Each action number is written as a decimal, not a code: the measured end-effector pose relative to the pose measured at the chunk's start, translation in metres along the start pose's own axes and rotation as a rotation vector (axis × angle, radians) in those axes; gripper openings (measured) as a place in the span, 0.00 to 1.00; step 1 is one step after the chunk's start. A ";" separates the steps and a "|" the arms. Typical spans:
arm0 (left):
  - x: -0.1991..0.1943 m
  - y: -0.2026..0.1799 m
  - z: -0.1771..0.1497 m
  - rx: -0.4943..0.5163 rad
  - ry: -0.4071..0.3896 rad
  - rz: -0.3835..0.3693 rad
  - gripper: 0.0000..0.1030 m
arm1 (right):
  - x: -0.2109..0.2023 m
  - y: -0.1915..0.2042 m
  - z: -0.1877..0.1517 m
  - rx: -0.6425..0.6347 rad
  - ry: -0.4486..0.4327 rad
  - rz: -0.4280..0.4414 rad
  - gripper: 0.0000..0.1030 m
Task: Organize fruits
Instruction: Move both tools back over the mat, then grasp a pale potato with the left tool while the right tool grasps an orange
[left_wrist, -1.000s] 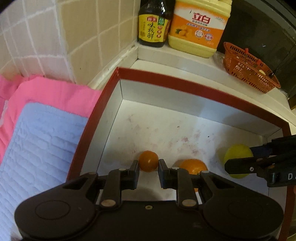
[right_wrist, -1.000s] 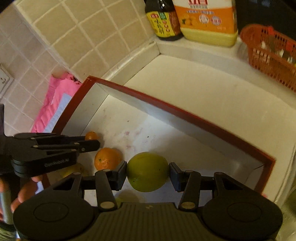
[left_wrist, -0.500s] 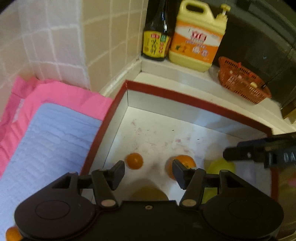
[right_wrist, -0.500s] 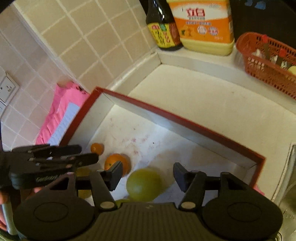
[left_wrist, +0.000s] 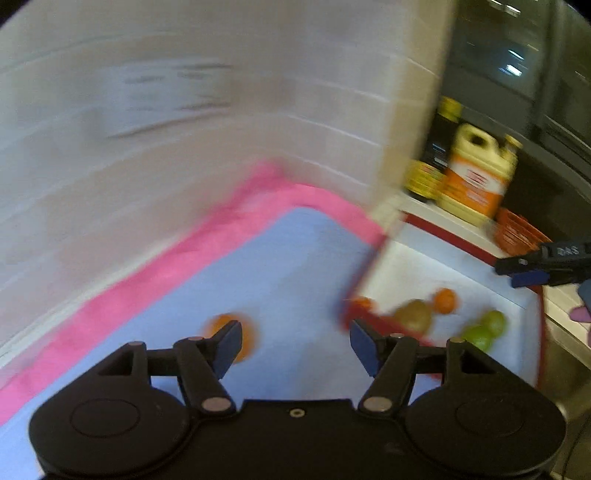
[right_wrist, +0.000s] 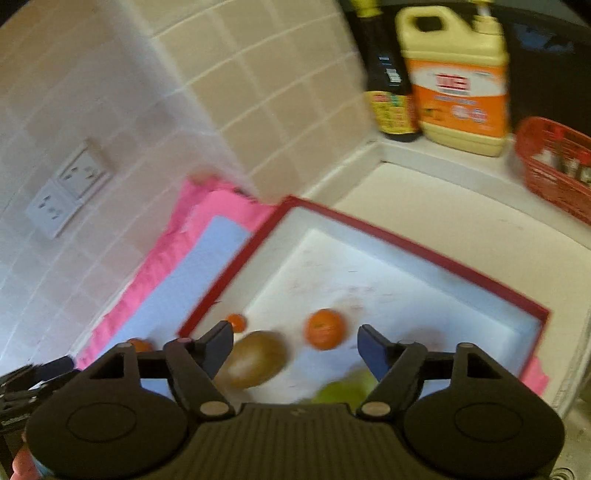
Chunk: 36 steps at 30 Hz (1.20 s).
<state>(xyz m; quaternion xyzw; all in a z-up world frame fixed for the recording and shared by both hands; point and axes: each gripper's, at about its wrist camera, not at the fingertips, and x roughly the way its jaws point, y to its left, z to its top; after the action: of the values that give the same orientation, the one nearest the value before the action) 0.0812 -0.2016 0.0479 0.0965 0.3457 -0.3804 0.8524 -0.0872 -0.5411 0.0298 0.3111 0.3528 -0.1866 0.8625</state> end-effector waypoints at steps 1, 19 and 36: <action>-0.015 0.014 -0.006 -0.030 -0.014 0.040 0.75 | 0.000 0.009 -0.001 -0.014 0.003 0.011 0.77; -0.134 0.139 -0.143 -0.460 0.017 0.372 0.77 | 0.073 0.194 -0.044 -0.320 0.207 0.213 0.83; -0.062 0.140 -0.183 -0.466 0.182 0.312 0.77 | 0.139 0.294 -0.180 -0.779 0.453 0.179 0.83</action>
<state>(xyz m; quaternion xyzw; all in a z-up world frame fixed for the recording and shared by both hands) 0.0576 0.0097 -0.0606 -0.0161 0.4795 -0.1450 0.8653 0.0778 -0.2191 -0.0520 0.0257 0.5482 0.1079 0.8289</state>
